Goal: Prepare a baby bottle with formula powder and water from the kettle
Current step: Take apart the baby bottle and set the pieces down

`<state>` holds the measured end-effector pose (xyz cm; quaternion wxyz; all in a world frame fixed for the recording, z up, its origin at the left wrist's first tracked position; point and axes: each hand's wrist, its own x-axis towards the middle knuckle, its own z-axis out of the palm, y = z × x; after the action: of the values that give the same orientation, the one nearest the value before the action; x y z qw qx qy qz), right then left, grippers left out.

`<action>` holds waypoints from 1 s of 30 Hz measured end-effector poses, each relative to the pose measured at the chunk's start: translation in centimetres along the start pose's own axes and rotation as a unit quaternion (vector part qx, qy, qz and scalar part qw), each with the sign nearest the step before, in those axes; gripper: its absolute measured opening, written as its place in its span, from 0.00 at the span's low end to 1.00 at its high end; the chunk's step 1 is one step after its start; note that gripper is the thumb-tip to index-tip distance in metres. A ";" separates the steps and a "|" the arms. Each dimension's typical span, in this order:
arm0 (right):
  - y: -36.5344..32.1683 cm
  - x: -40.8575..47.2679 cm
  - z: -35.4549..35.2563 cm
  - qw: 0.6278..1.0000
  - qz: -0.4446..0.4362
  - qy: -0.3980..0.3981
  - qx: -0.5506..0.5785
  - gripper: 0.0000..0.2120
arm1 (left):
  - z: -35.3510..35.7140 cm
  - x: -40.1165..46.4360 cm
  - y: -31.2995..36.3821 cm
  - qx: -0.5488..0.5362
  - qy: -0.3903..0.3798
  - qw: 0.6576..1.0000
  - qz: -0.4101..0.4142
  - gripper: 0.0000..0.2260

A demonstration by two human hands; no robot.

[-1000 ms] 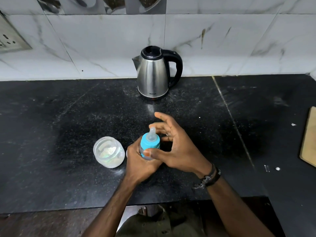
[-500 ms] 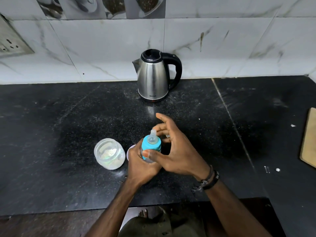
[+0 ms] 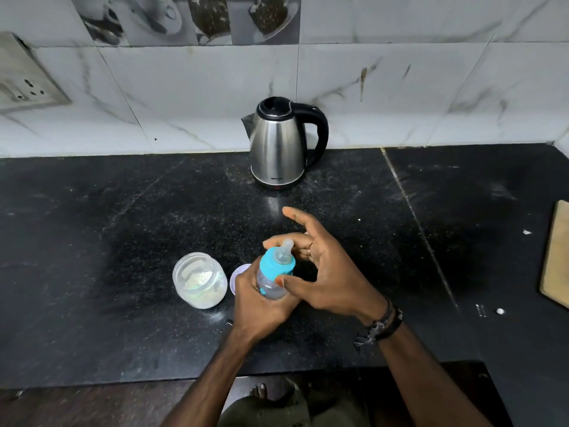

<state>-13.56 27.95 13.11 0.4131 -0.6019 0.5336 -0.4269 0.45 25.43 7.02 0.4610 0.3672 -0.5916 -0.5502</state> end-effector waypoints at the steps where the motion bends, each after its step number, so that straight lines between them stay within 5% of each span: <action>1: 0.0 -0.1 0.1 1.000 0.003 0.003 -0.015 0.49 | -0.1 0.0 0.0 0.007 0.000 1.000 -0.001 0.09; 5: -0.4 -0.1 0.6 0.994 0.015 0.042 -0.096 0.54 | -0.2 0.2 -0.4 0.030 -0.007 1.000 -0.003 0.15; 16: 1.2 -0.2 -2.1 0.991 -0.005 0.133 -0.006 0.43 | 0.2 -0.2 -1.6 0.075 0.049 0.996 -0.018 0.13; 25: 7.5 -0.5 -6.8 0.967 0.067 0.232 -0.087 0.42 | 0.4 -0.3 -2.3 0.123 0.056 0.991 0.002 0.10; 30: 12.3 -0.2 -7.0 0.958 0.130 0.223 -0.125 0.43 | 0.7 -0.2 -3.2 0.117 0.052 0.992 -0.008 0.13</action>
<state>-23.80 26.77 3.38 0.2572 -0.4636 0.7349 -0.4228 -0.37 25.39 3.90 0.4403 0.4515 -0.6240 -0.4614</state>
